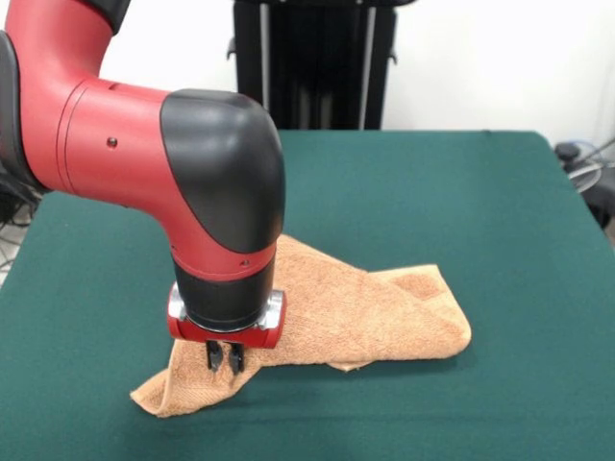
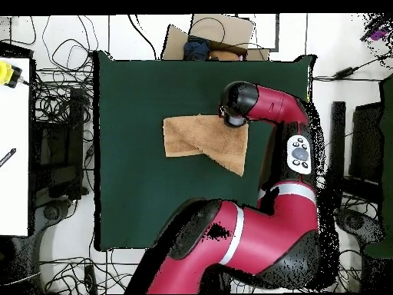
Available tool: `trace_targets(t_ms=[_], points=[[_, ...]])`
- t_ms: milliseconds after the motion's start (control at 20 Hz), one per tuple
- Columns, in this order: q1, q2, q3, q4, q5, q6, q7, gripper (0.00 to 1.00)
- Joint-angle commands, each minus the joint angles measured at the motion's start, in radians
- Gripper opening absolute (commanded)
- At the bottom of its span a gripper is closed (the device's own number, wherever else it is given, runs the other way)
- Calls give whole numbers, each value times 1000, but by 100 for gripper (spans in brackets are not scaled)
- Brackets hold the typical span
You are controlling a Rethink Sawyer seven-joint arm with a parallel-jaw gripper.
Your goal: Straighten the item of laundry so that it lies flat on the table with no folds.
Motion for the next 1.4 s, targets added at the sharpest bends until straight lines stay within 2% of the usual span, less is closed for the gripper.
trace_targets(t_ms=[50, 350, 450, 550, 650, 750, 950, 1250, 1400], points=[[-44, -77, 69, 136, -90, -184, -133, 0], [-61, 48, 104, -2, -83, -186, -145, 0], [-67, 52, 110, 2, -80, -195, -153, 0], [-77, 13, 115, 62, -78, -199, -173, 0], [-90, -81, 110, 202, -72, -235, -149, 0], [-96, -153, 108, 298, -65, -249, -127, 0], [-92, -248, 92, 401, -68, -229, -100, 0], [-80, -454, 44, 606, -71, -218, -19, 0], [-80, -486, 36, 655, -86, -248, 10, 0]])
